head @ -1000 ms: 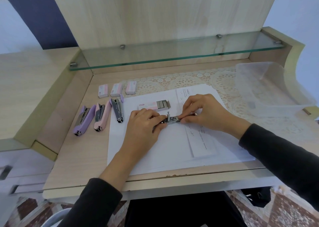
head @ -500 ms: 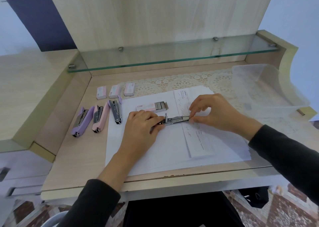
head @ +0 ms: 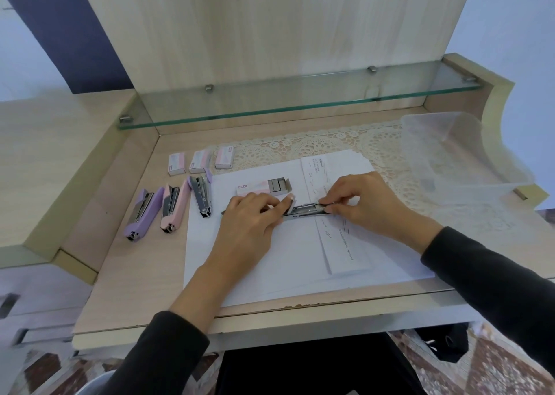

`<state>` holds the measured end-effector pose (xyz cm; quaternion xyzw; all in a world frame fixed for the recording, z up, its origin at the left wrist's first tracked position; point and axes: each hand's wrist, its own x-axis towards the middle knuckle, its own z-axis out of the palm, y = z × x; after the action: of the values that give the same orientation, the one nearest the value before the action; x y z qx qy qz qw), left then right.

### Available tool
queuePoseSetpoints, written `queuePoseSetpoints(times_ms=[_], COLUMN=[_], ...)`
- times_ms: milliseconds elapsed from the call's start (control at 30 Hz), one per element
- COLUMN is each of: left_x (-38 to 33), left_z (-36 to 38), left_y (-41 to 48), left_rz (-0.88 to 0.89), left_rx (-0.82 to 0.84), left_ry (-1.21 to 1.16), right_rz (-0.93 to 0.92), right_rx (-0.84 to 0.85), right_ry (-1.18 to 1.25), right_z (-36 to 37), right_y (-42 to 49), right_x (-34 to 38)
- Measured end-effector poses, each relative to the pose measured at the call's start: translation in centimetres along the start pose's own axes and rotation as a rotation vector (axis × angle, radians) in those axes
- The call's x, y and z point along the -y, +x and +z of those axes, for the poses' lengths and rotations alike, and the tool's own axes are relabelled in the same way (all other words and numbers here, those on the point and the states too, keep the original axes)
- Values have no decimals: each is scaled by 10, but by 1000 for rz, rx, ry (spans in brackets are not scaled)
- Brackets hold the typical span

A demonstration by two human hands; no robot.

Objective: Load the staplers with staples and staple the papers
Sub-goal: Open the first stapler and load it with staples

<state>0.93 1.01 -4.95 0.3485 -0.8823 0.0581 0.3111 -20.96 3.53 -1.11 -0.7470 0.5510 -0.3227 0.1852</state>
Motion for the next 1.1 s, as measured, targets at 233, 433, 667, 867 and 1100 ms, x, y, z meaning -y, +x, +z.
queuePoseSetpoints(times_ms=[233, 433, 667, 867, 1100], left_x=[0, -2, 0, 19, 16], left_z=[1, -1, -9, -35, -53], left_y=[1, 2, -1, -21, -14], left_rz=[33, 22, -55, -190, -384], left_rx=[109, 117, 120, 166, 79], left_ry=[92, 63, 26, 151, -219], right_rz=[-31, -20, -6, 58, 93], right_rx=[-1, -25, 31, 68, 70], right_ry=[-37, -28, -23, -187, -147], right_z=[2, 5, 2, 2, -3], right_y=[-1, -3, -6, -6, -6], right_x=[2, 0, 2, 4, 12])
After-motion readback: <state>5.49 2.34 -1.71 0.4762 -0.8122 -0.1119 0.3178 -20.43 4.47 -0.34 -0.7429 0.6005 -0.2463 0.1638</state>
